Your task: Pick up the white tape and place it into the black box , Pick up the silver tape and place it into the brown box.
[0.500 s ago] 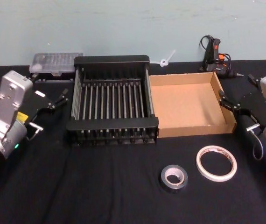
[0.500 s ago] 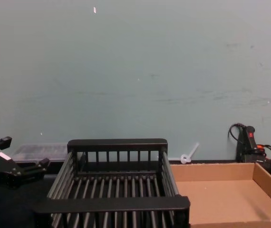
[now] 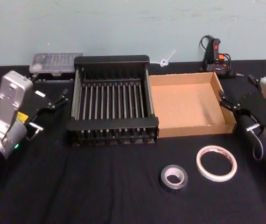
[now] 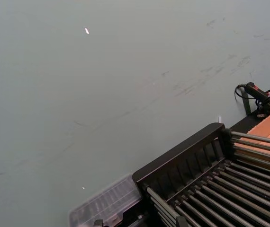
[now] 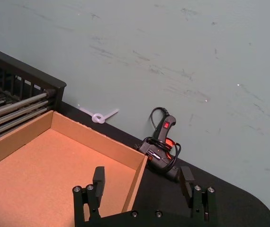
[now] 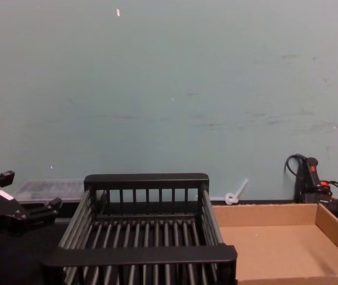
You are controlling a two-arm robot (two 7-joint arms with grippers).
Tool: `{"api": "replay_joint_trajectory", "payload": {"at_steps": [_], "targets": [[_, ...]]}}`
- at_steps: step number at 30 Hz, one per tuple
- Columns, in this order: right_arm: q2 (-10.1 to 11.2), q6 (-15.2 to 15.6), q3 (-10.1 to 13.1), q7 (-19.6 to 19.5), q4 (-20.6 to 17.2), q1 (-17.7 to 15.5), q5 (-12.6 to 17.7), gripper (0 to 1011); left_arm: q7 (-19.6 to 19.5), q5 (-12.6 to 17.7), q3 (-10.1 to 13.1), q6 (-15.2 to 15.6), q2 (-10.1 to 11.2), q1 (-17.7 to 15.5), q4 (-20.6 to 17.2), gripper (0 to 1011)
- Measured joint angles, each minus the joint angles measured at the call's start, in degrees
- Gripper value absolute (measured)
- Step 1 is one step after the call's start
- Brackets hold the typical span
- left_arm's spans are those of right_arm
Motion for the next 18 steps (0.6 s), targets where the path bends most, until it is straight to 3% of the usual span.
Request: {"api": "replay_joint_trajectory", "payload": {"at_steps": [18], "targets": [[0.0,0.0,0.0,0.0,0.0,0.0,0.0,1000,0.0,0.0,0.0,0.0,0.0,0.0,0.0,1001]]}}
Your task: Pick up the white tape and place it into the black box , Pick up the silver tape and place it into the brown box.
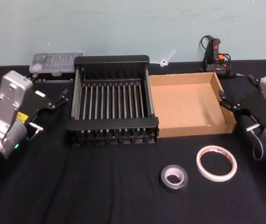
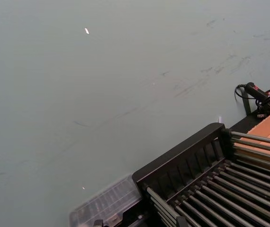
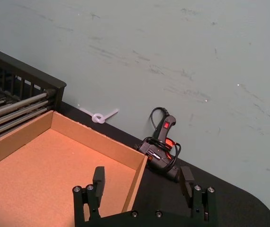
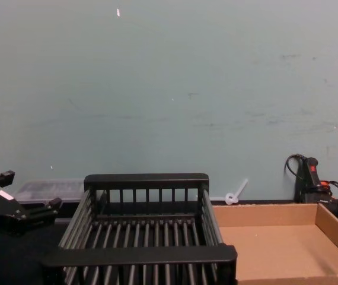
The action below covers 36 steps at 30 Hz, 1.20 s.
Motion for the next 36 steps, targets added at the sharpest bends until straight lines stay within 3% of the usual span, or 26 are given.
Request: {"api": "replay_joint_trajectory", "payload": {"at_steps": [6,16,36], "targets": [[0.0,0.0,0.0,0.0,0.0,0.0,0.0,1002,0.0,0.0,0.0,0.0,0.0,0.0,0.0,1001],[0.5,-0.1,2.3,1.9,-1.8,-1.7,0.4,1000,0.0,0.0,0.0,0.0,0.0,0.0,0.0,1001],[5.7,7.6,8.6,9.8,-14.3,-9.7,6.7,1000,0.0,0.0,0.0,0.0,0.0,0.0,0.0,1001]]}}
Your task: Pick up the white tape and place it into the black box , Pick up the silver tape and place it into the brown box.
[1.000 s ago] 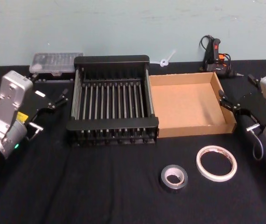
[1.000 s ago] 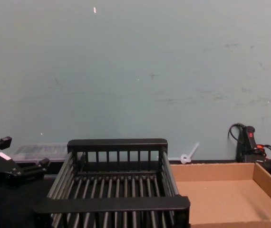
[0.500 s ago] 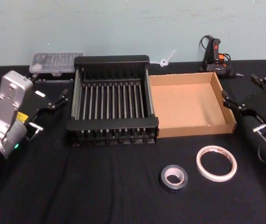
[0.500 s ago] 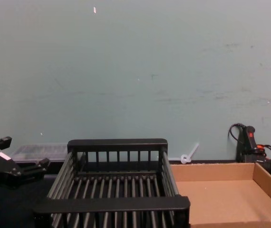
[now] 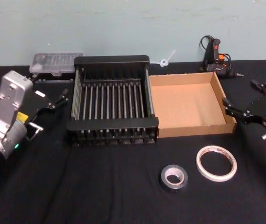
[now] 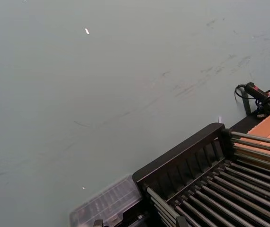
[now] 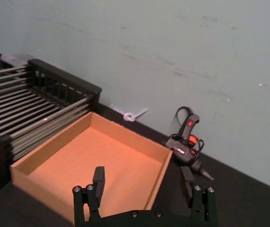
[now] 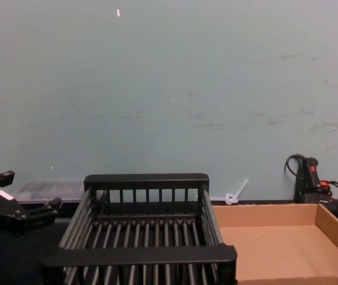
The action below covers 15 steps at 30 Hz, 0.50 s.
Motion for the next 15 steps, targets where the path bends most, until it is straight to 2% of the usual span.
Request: {"api": "replay_joint_trajectory", "payload": {"at_steps": [12,15], "targets": [[2.4,3.0,3.6,3.1,-5.7,-6.3,2.7,1002,0.0,0.0,0.0,0.0,0.0,0.0,0.0,1001],[2.7,5.3,4.5,4.0,-6.8,-8.1,4.0,1002,0.0,0.0,0.0,0.0,0.0,0.0,0.0,1001]]}}
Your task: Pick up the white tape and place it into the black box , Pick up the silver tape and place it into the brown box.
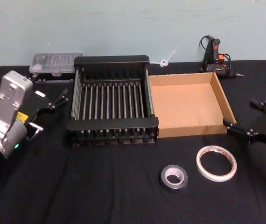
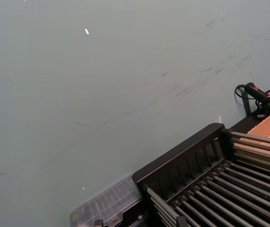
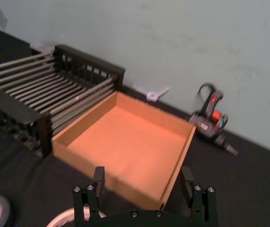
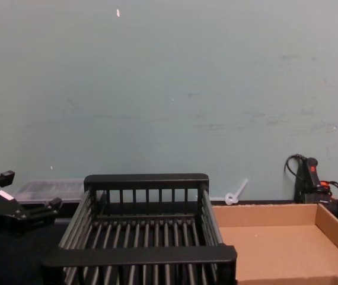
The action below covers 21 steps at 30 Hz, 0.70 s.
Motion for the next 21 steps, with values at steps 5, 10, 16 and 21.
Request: {"api": "replay_joint_trajectory", "payload": {"at_steps": [5,10,16,21], "targets": [[0.0,3.0,0.5,1.1,-0.4,-1.1,1.2,1000,0.0,0.0,0.0,0.0,0.0,0.0,0.0,1001],[-0.2,5.3,0.6,1.8,-0.4,-1.7,1.5,1002,0.0,0.0,0.0,0.0,0.0,0.0,0.0,1002],[-0.7,8.1,0.8,2.6,0.0,-2.2,1.7,1002,0.0,0.0,0.0,0.0,0.0,0.0,0.0,1001],[-1.2,10.5,0.6,3.2,0.6,-2.0,1.4,1002,0.0,0.0,0.0,0.0,0.0,0.0,0.0,1002]]}}
